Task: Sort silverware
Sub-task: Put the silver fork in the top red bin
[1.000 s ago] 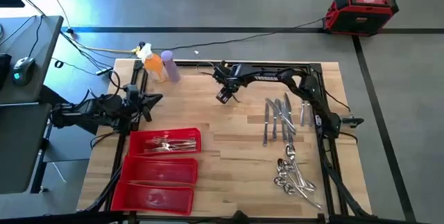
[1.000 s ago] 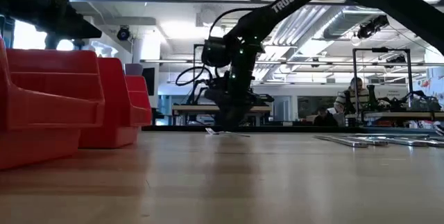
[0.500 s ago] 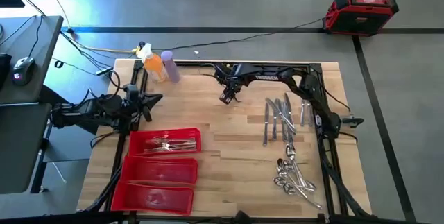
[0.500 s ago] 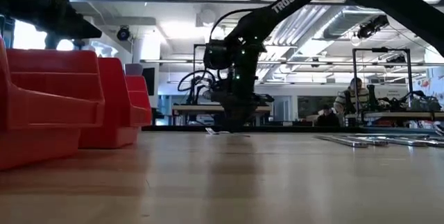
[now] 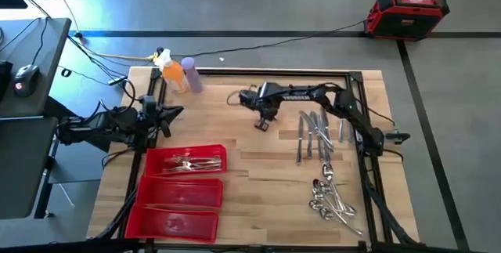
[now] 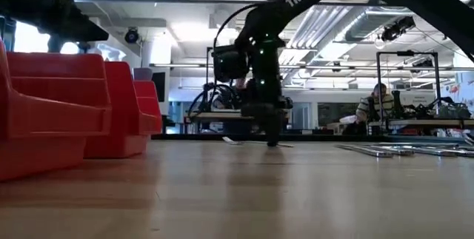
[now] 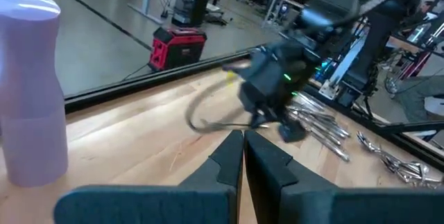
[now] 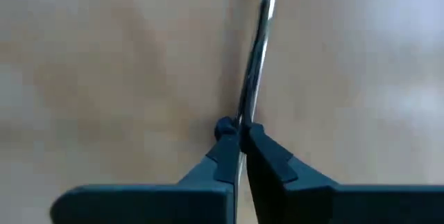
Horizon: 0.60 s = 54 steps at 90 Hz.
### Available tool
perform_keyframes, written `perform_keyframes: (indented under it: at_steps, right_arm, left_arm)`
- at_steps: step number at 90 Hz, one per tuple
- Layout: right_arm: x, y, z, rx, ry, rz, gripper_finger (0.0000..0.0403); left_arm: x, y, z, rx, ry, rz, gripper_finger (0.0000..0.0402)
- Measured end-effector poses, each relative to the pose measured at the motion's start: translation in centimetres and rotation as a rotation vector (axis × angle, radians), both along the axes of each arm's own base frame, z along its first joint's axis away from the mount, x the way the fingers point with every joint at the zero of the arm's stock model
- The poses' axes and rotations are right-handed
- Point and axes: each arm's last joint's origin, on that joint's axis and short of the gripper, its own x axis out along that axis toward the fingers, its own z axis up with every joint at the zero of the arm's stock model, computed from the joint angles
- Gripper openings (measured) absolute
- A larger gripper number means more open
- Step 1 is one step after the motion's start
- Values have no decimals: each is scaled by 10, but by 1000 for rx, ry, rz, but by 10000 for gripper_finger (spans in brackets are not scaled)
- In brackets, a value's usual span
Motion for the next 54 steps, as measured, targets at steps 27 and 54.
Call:
perform_keyframes:
  at_steps: [27,54]
  right_arm:
    - [4,78,0,-10,82,121,0]
    - [5,115,6,-43,65,261,32]
  left_arm:
    - [0,0,0,0,-1,0,0]
    - [0,0,0,-7,-5,2,0]
